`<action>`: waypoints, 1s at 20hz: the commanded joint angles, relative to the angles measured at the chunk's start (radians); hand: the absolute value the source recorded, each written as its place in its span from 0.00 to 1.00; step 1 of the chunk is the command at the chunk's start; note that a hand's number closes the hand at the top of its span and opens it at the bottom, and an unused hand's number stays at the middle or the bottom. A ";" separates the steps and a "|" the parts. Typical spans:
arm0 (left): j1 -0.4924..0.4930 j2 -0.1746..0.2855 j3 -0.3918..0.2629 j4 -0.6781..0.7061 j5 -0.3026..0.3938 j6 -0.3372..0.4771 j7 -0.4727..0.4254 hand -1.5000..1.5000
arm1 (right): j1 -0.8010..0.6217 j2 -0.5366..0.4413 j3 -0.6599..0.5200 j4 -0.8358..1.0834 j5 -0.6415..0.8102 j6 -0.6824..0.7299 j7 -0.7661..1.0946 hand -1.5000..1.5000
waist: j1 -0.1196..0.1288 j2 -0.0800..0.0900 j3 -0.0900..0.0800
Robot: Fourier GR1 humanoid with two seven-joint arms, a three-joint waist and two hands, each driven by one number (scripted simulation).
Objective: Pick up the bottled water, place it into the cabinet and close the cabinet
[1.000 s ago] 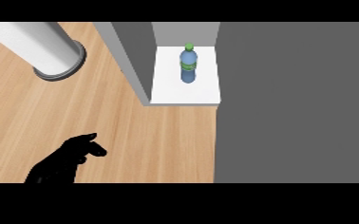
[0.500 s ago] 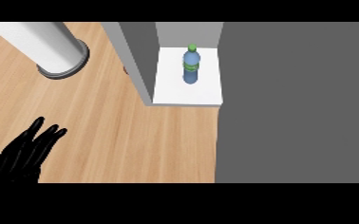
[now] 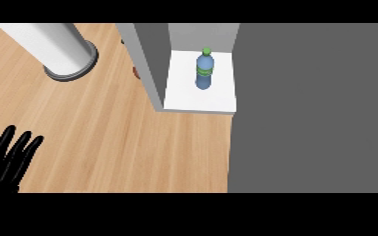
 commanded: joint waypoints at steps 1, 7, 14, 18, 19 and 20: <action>0.043 0.025 0.036 0.002 0.027 -0.030 -0.005 0.00 | -0.056 -0.032 0.016 -0.264 0.148 -0.064 0.103 1.00 | 0.004 -0.005 -0.003; 0.096 0.062 0.081 0.010 0.049 -0.090 -0.021 0.00 | -0.166 0.007 0.142 -0.207 0.154 -0.171 0.159 1.00 | 0.017 -0.005 -0.004; 0.144 0.103 0.146 0.017 0.074 -0.146 -0.036 0.00 | -0.321 0.037 0.253 -0.166 0.171 -0.326 0.248 1.00 | 0.024 -0.008 -0.004; 0.158 0.113 0.176 0.026 0.095 -0.186 -0.048 0.00 | -0.444 0.092 0.344 -0.106 0.180 -0.414 0.288 1.00 | 0.041 -0.002 -0.004; 0.176 0.108 0.166 0.029 0.085 -0.193 -0.056 0.00 | -0.468 0.108 0.355 -0.106 0.185 -0.441 0.295 1.00 | 0.041 -0.008 -0.005; 0.175 0.121 0.188 0.030 0.095 -0.206 -0.057 0.00 | -0.503 0.129 0.372 -0.082 0.191 -0.472 0.303 1.00 | 0.045 -0.004 -0.003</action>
